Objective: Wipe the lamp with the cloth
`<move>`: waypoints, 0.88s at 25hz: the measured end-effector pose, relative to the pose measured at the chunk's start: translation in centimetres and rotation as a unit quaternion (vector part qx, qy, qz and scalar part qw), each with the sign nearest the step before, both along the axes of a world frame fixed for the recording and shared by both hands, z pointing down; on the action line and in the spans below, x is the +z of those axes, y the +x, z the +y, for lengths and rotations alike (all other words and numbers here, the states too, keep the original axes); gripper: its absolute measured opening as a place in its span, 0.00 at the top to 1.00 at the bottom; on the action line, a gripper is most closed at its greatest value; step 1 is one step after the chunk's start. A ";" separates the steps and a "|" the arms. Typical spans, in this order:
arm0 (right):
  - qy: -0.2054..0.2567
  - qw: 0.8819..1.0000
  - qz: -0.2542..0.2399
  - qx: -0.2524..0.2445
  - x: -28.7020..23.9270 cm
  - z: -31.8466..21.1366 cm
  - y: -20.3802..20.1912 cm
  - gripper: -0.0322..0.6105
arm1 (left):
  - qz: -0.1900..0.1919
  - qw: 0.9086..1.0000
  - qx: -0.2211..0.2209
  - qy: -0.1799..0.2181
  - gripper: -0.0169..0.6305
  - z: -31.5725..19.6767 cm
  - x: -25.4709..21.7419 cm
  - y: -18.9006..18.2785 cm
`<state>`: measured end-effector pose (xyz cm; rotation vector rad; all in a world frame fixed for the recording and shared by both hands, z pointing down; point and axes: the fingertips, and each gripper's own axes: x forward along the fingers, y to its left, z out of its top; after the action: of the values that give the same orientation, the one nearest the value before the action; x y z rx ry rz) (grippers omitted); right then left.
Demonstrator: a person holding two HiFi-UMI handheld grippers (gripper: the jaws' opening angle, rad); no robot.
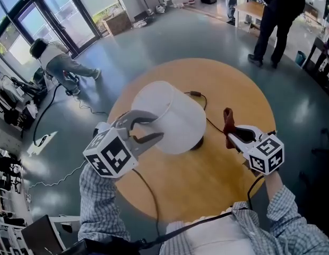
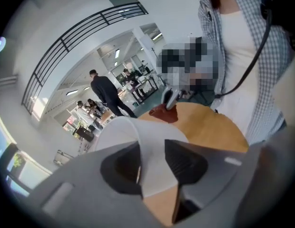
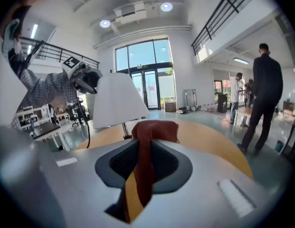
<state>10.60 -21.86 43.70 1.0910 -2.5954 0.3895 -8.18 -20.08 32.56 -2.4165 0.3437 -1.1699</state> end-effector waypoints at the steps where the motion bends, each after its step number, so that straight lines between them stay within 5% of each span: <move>1: -0.015 1.000 -0.019 0.001 0.7 -0.4 -0.5 0.83 | 0.012 1.000 -0.009 0.000 0.74 -0.2 0.0 -0.5; 10: -0.043 0.977 -0.182 -0.102 0.9 -2.4 -12.8 0.83 | 0.110 0.991 -0.080 -0.012 0.74 -1.2 -0.3 -5.2; 16: -0.056 0.974 -0.175 -0.132 2.5 -3.8 -19.1 0.83 | 0.129 0.987 -0.096 -0.015 0.74 -1.3 -0.2 -6.2; 22: -0.086 0.978 -0.159 -0.106 5.5 -4.1 -19.1 0.83 | 0.131 0.986 -0.097 -0.013 0.73 -2.0 -0.6 -6.8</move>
<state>-8.48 -25.96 49.21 0.7343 -2.8491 0.7748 -14.95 -22.11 31.98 -2.6121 0.6626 -0.9355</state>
